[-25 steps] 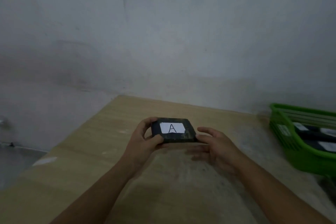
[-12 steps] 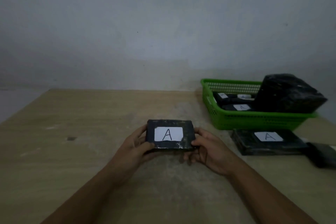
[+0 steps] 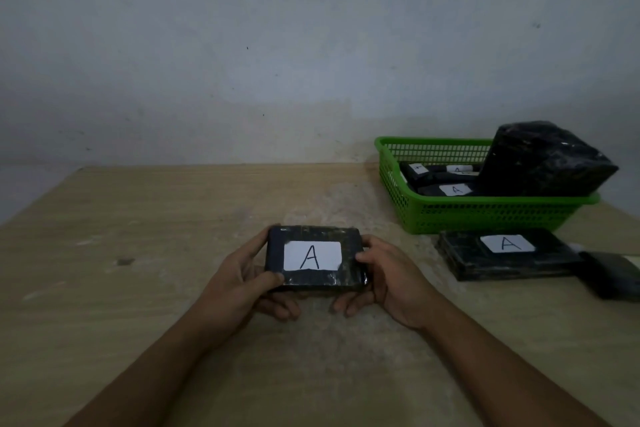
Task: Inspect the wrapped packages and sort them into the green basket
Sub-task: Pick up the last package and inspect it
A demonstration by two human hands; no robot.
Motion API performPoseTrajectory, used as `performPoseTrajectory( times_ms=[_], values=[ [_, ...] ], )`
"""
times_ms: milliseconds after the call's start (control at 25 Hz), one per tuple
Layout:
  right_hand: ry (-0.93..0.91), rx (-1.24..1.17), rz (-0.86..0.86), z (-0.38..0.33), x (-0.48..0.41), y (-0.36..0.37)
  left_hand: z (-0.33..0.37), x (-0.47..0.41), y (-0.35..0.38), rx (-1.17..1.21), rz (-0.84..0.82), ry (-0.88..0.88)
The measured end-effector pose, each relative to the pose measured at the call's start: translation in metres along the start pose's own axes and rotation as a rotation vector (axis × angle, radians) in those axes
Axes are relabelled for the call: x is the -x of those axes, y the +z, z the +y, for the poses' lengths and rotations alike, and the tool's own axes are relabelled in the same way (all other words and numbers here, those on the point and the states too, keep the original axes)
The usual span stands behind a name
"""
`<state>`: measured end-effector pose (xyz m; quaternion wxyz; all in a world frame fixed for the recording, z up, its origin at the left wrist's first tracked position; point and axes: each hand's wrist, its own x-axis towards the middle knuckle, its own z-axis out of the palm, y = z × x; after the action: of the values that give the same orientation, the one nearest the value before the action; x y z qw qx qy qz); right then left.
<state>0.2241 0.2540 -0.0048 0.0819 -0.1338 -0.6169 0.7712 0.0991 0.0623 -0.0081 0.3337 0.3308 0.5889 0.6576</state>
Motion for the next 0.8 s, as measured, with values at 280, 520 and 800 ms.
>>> performPoseTrajectory(
  times_ms=[280, 520, 800],
  values=[
    [-0.101, 0.155, 0.208, 0.004, 0.001, 0.002, -0.001, 0.001, 0.005, -0.031, -0.011, 0.028],
    [-0.194, 0.396, 0.184, 0.008, 0.002, 0.01, -0.007, -0.004, 0.003, -0.194, 0.281, 0.062],
    [-0.162, 0.366, 0.04, -0.003, 0.015, 0.021, 0.001, -0.001, -0.002, -0.308, 0.291, 0.179]
  ],
)
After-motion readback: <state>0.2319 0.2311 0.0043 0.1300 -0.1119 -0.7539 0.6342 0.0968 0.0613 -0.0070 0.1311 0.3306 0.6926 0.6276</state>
